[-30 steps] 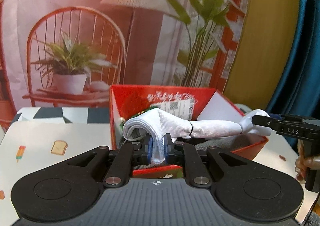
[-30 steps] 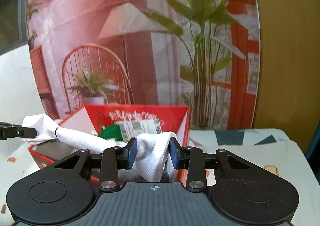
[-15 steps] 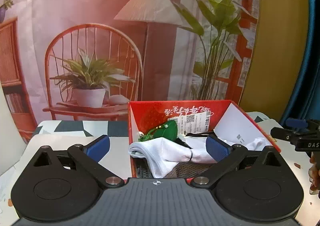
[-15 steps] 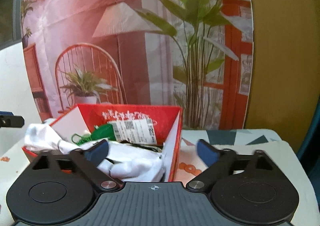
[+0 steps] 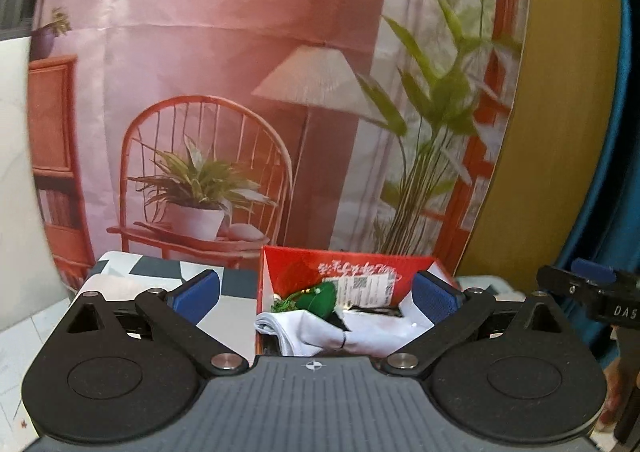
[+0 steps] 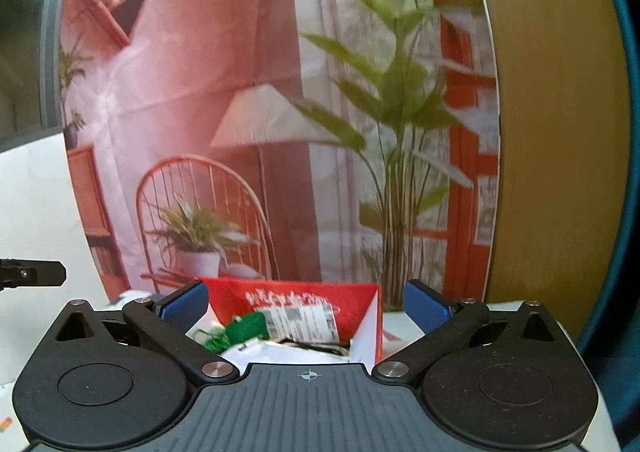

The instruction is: Organize soft objects

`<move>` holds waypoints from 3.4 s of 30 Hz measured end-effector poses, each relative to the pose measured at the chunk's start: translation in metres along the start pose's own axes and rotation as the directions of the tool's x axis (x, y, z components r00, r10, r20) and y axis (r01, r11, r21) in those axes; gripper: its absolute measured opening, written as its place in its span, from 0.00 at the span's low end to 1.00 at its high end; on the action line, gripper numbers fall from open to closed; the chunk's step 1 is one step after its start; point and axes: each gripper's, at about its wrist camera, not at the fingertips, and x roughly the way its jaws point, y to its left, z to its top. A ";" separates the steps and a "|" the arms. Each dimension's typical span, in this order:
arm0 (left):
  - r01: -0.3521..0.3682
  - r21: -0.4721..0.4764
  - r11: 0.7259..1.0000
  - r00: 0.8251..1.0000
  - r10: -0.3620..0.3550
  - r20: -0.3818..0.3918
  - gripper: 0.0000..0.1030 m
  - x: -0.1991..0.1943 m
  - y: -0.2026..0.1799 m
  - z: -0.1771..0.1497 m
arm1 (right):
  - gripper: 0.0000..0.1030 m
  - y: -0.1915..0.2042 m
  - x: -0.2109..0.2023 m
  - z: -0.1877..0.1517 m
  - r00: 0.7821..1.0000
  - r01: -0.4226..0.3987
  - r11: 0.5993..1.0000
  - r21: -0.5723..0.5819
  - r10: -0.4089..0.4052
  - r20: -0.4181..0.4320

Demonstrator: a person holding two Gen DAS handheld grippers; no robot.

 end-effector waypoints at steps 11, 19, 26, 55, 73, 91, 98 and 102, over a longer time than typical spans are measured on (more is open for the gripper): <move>-0.064 0.091 0.994 0.986 0.049 0.158 1.00 -0.095 -0.031 0.018 | 1.00 0.033 -0.079 0.041 0.998 0.013 1.000 -0.020 -0.012 0.057; -0.091 0.049 0.995 0.973 0.079 0.216 1.00 -0.163 -0.041 0.024 | 1.00 0.058 -0.143 0.059 0.993 0.025 0.997 -0.067 -0.017 0.113; -0.125 0.055 0.991 0.962 0.108 0.249 1.00 -0.193 -0.048 0.028 | 1.00 0.066 -0.183 0.068 0.987 0.024 0.997 -0.078 -0.012 0.158; -0.169 0.070 0.983 0.959 0.148 0.241 1.00 -0.192 -0.047 0.026 | 1.00 0.063 -0.183 0.067 0.990 0.054 0.996 -0.065 -0.045 0.132; -0.187 0.077 0.979 0.956 0.164 0.243 1.00 -0.193 -0.044 0.026 | 1.00 0.059 -0.180 0.063 0.990 0.065 0.996 -0.057 -0.057 0.126; -0.195 0.078 0.978 0.955 0.171 0.243 1.00 -0.193 -0.045 0.026 | 1.00 0.058 -0.178 0.064 0.991 0.065 0.996 -0.054 -0.058 0.124; -0.197 0.080 0.977 0.956 0.173 0.238 1.00 -0.193 -0.045 0.025 | 1.00 0.056 -0.178 0.064 0.991 0.068 0.996 -0.054 -0.061 0.122; -0.200 0.081 0.976 0.955 0.176 0.237 1.00 -0.193 -0.046 0.025 | 1.00 0.054 -0.178 0.063 0.991 0.070 0.996 -0.050 -0.063 0.118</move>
